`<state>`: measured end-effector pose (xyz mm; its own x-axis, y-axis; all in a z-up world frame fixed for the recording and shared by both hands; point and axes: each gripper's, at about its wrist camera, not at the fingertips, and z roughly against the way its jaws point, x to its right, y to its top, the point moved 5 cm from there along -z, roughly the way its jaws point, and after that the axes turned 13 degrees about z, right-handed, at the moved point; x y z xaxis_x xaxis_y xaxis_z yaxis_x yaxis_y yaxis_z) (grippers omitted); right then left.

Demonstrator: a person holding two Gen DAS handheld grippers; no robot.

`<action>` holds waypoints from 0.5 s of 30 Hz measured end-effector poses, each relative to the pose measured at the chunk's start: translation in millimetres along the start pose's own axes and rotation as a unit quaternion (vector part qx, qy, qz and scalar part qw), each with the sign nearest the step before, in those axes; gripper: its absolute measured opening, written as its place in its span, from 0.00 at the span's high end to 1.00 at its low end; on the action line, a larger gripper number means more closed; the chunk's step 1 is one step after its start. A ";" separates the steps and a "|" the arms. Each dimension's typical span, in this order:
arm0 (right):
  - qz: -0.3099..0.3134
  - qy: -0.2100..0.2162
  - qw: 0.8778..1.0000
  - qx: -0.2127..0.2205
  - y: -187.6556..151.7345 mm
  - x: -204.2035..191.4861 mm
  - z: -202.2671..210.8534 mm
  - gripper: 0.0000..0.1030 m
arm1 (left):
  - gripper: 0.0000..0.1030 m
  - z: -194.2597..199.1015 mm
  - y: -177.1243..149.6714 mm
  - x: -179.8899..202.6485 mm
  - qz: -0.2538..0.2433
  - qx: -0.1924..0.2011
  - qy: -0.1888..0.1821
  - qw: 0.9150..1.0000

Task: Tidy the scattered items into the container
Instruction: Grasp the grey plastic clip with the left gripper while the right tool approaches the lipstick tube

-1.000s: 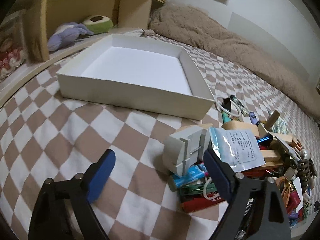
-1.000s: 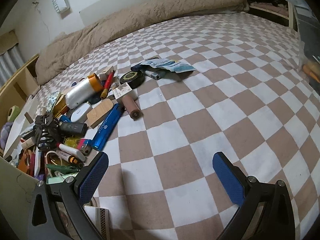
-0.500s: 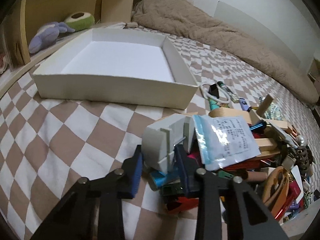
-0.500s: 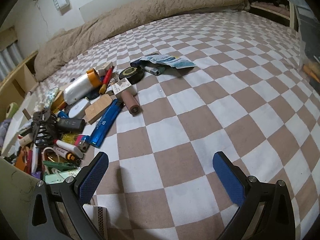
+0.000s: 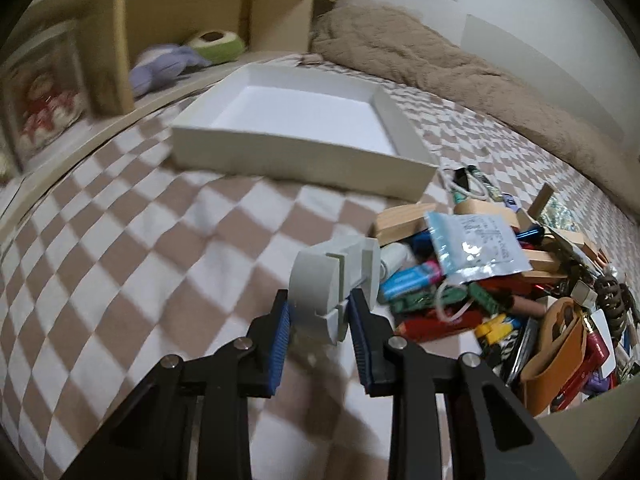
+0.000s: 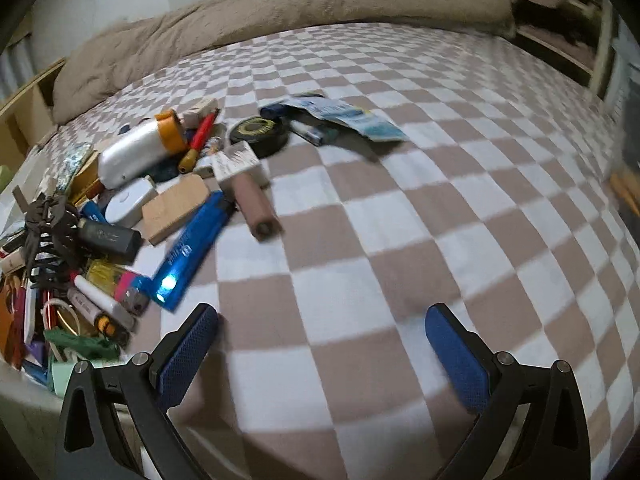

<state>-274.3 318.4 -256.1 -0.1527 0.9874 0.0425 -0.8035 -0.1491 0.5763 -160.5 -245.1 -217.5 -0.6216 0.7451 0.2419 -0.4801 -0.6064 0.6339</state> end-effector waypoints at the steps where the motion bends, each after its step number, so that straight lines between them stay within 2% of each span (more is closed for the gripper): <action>1: -0.001 0.001 1.000 0.004 2.9 1.8 0.2 0.16 | 0.72 1.0 -2.1 -3.0 0.004 -0.002 0.001 1.000; 2: -0.005 0.002 1.000 0.009 6.6 4.9 0.4 0.29 | 0.72 2.9 -4.2 -6.8 0.007 -0.003 0.004 1.000; 4: -0.014 0.002 1.000 0.019 14.9 11.0 -2.2 0.46 | 0.72 7.3 -9.7 -12.1 0.003 -0.002 0.010 1.000; 5: -0.015 0.005 1.000 0.020 19.6 12.9 -6.3 0.49 | 0.72 9.4 -14.2 -14.6 -0.001 -0.001 0.014 1.000; 9: 0.014 0.014 0.999 0.027 30.6 5.0 -12.4 0.51 | 0.72 13.8 -34.4 -21.2 -0.023 -0.009 0.024 0.999; 15: 0.064 0.033 0.997 0.035 32.5 -11.9 -1.1 0.51 | 0.72 13.8 -35.4 -18.8 -0.029 -0.003 0.032 0.999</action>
<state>-299.2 301.8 -238.8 -0.2900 0.9547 0.0664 -0.7335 -0.2663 0.6253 -123.3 -233.7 -234.3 -0.6314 0.7595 0.1567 -0.5198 -0.5644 0.6414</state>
